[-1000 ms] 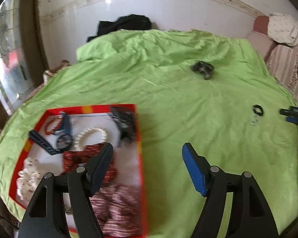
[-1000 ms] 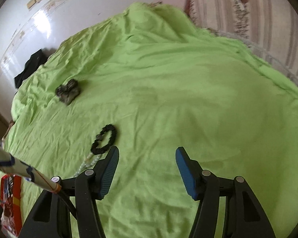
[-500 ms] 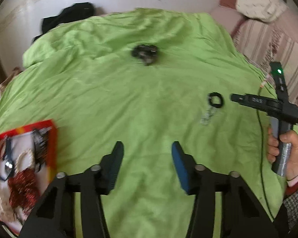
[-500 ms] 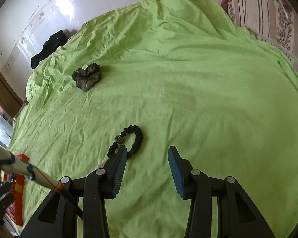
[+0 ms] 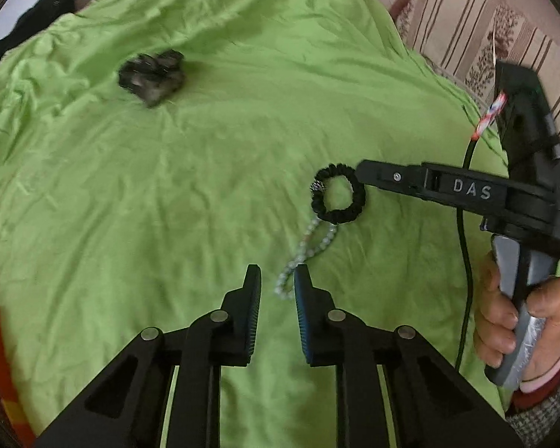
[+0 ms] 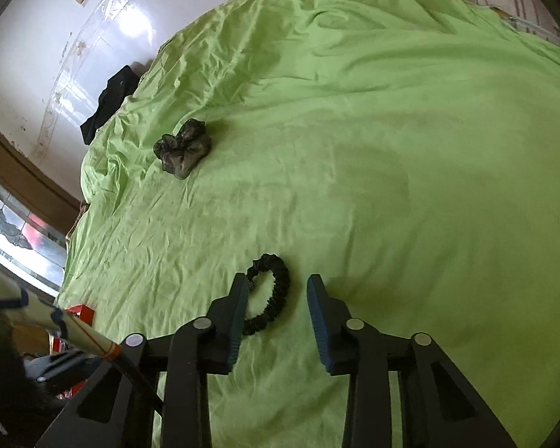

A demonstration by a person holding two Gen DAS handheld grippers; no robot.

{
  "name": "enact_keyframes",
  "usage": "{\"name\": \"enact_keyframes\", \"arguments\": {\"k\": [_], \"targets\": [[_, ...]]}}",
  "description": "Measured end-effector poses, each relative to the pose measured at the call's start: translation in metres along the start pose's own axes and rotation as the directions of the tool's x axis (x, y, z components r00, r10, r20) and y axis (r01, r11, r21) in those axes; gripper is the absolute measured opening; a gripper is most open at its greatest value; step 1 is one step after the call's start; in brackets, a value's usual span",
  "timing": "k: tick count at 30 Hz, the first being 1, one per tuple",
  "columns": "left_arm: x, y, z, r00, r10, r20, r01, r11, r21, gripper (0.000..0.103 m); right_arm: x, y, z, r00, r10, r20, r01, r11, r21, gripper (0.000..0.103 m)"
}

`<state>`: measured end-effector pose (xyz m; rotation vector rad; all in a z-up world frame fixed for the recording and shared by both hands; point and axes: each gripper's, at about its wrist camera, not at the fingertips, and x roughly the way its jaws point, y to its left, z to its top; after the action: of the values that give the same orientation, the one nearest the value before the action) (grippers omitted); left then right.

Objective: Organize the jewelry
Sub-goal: 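Grasp pale green bead bracelet with left tool while right tool grasps black beaded bracelet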

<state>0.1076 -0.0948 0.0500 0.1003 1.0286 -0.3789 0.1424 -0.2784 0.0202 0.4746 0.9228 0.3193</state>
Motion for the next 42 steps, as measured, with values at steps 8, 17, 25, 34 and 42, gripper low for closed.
{"name": "enact_keyframes", "arguments": {"k": [8, 17, 25, 34, 42], "targets": [[0.041, -0.005, 0.005, 0.999, -0.011, -0.047, 0.011, 1.000, -0.001, 0.018, 0.023, 0.001, 0.002, 0.999, -0.018, -0.030, 0.018, 1.000, -0.016, 0.032], [0.021, 0.028, -0.004, 0.999, 0.004, -0.032, -0.007, 0.994, -0.110, 0.005, 0.024, 0.013, -0.005, 0.998, -0.022, -0.060, 0.018, 0.998, -0.065, 0.010], [-0.015, 0.084, -0.057, 0.999, 0.030, -0.026, -0.034, 0.984, -0.173, 0.006, 0.024, 0.021, -0.011, 0.994, -0.060, -0.090, 0.050, 0.993, -0.107, 0.011], [-0.014, 0.079, -0.058, 1.000, 0.019, -0.004, -0.020, 0.988, -0.151, 0.006, 0.028, 0.024, -0.016, 0.992, -0.115, -0.058, 0.106, 0.985, -0.136, 0.011], [-0.007, 0.081, -0.040, 0.995, -0.101, 0.012, 0.101, 0.974, -0.201, 0.006, 0.032, 0.022, -0.017, 0.993, -0.106, -0.058, 0.098, 0.986, -0.133, 0.011]]}}
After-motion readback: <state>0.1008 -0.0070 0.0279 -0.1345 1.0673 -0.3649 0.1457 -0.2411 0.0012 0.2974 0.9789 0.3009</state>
